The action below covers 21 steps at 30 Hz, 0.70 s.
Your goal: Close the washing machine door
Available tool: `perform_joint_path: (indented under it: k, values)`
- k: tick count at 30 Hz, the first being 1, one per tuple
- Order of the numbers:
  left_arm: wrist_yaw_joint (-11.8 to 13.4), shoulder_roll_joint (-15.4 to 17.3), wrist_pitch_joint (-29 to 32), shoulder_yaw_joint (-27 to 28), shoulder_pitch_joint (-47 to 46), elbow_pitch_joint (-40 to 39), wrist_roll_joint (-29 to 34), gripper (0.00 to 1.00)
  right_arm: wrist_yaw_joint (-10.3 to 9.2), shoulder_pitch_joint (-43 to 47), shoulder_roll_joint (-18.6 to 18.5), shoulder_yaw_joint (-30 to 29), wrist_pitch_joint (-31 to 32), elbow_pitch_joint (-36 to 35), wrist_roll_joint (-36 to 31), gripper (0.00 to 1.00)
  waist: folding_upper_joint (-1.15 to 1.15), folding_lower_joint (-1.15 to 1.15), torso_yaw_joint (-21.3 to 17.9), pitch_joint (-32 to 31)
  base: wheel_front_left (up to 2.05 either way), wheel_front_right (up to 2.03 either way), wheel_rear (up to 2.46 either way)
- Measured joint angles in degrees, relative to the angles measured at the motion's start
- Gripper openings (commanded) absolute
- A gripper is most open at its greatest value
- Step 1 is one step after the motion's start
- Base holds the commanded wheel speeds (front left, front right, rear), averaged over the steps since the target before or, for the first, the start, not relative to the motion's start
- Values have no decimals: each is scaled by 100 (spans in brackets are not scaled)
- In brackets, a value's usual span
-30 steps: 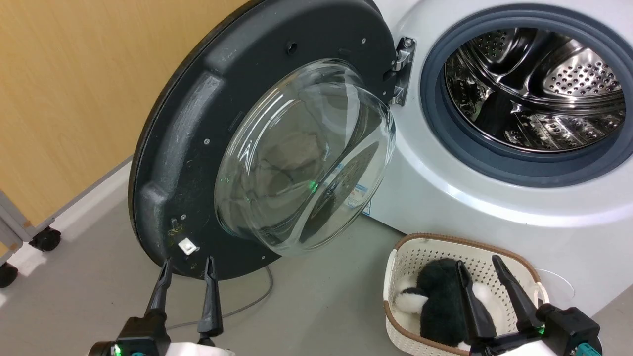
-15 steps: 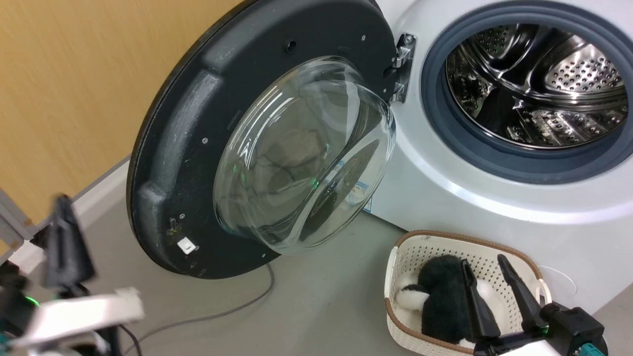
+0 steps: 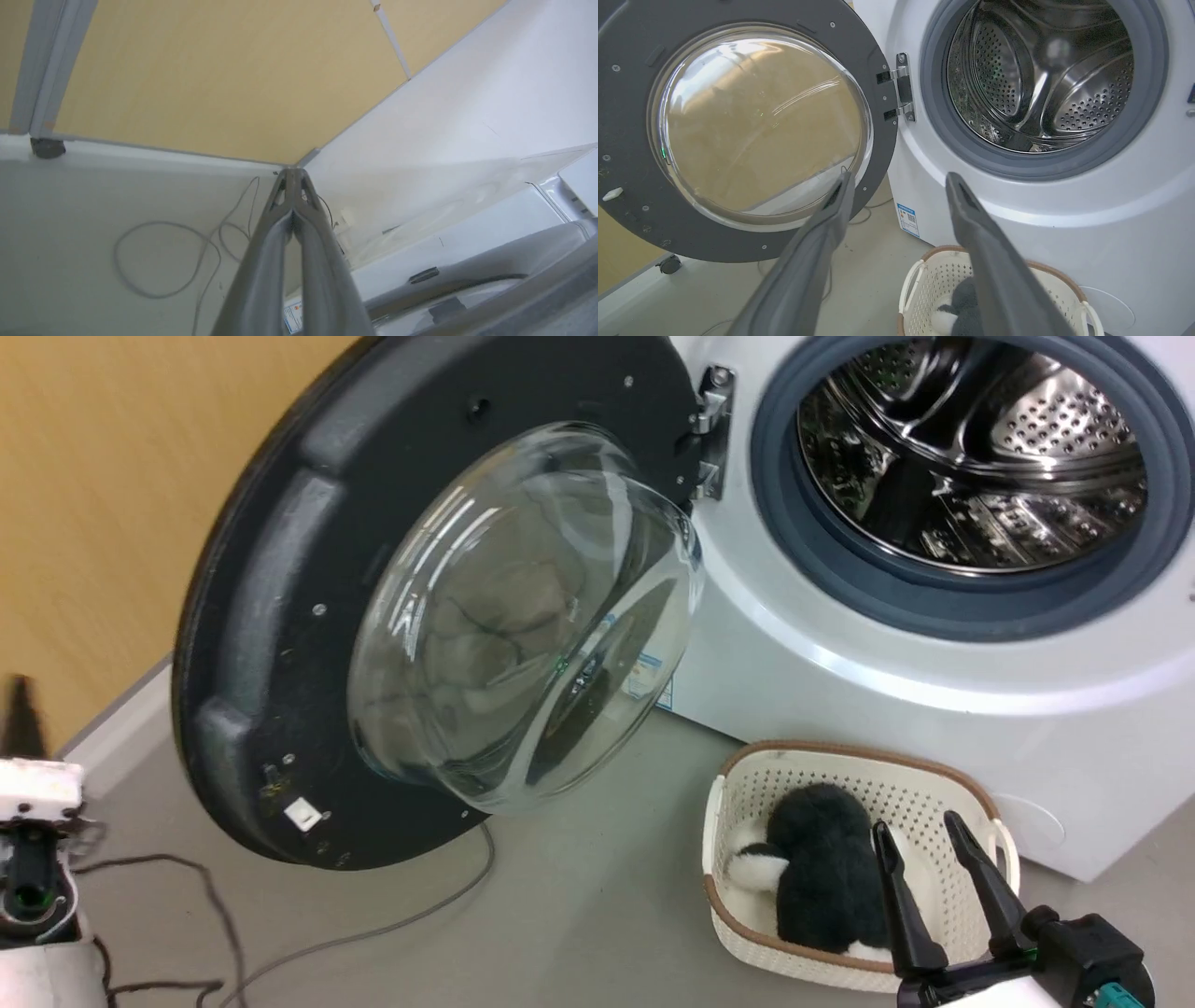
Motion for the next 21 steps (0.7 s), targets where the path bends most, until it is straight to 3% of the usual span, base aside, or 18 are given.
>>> perform_joint_path:
  k: [8, 21]
  values:
    - [32, -60, 1740, 100, -341, 1005, -1137, 0, 1, -3, 0, -4, 0, 0, -71, 100, 0, 0, -119, 91, 0, 0, 0]
    - [-174, -243, 3602, 90, -131, 754, -2223, 0, 0, 1, 0, -35, 0, 65, 25, 100, 0, 0, -176, -160, 0, 0, 0]
